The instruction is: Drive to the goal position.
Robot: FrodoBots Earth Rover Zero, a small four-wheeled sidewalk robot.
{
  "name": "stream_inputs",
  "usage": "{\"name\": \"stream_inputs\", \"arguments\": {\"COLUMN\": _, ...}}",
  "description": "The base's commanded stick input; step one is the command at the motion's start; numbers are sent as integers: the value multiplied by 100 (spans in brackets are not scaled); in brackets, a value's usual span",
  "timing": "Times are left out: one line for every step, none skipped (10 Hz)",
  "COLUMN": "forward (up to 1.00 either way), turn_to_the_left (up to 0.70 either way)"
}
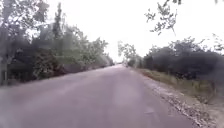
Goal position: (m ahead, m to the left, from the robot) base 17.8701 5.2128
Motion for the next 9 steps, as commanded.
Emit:
{"name": "stream_inputs", "arguments": {"forward": 100, "turn_to_the_left": -35}}
{"name": "stream_inputs", "arguments": {"forward": 100, "turn_to_the_left": -18}}
{"name": "stream_inputs", "arguments": {"forward": 100, "turn_to_the_left": -7}}
{"name": "stream_inputs", "arguments": {"forward": 100, "turn_to_the_left": 0}}
{"name": "stream_inputs", "arguments": {"forward": 100, "turn_to_the_left": 0}}
{"name": "stream_inputs", "arguments": {"forward": 100, "turn_to_the_left": 0}}
{"name": "stream_inputs", "arguments": {"forward": 100, "turn_to_the_left": 0}}
{"name": "stream_inputs", "arguments": {"forward": 100, "turn_to_the_left": 0}}
{"name": "stream_inputs", "arguments": {"forward": 100, "turn_to_the_left": 0}}
